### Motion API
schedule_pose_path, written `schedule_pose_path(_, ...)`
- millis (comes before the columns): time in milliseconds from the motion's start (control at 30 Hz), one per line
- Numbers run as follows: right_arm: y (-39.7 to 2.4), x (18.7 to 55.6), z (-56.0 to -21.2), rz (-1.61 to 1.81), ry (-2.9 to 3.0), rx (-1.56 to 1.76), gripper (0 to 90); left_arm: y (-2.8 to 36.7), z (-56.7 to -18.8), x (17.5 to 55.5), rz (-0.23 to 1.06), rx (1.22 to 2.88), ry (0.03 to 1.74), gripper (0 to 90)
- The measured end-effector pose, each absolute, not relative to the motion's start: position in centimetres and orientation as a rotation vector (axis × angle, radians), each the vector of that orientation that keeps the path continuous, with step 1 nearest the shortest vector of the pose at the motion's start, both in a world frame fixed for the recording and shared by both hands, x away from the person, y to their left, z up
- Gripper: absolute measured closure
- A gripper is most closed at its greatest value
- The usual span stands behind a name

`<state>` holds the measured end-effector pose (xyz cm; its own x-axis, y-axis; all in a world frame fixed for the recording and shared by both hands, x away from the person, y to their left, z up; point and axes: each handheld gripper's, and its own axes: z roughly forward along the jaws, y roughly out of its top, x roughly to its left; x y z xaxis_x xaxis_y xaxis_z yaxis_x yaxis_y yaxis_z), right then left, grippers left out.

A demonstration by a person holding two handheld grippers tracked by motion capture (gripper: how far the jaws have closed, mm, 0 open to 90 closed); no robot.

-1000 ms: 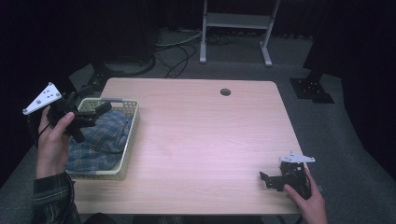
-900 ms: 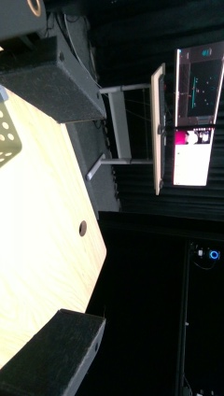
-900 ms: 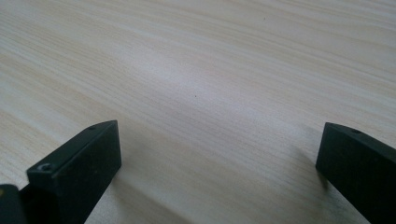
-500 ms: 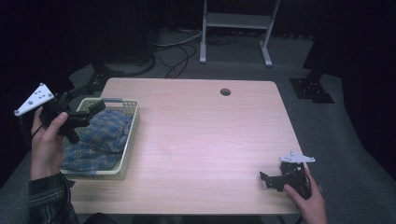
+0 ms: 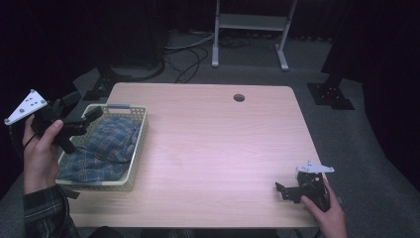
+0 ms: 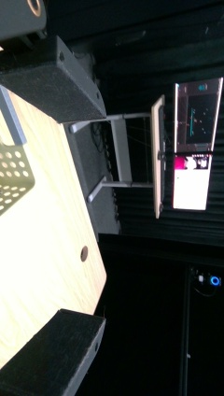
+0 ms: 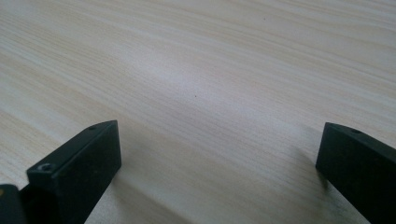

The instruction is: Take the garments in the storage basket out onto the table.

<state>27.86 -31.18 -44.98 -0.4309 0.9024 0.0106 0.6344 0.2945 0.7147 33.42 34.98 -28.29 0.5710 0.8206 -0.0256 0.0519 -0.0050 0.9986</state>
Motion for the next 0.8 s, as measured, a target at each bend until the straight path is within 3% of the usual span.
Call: schedule_pose_path(800,-31.18,27.85,-44.97,0.922,2.173,1.378,0.0,35.59,-29.15,33.65,0.724,1.602,0.919,2.0)
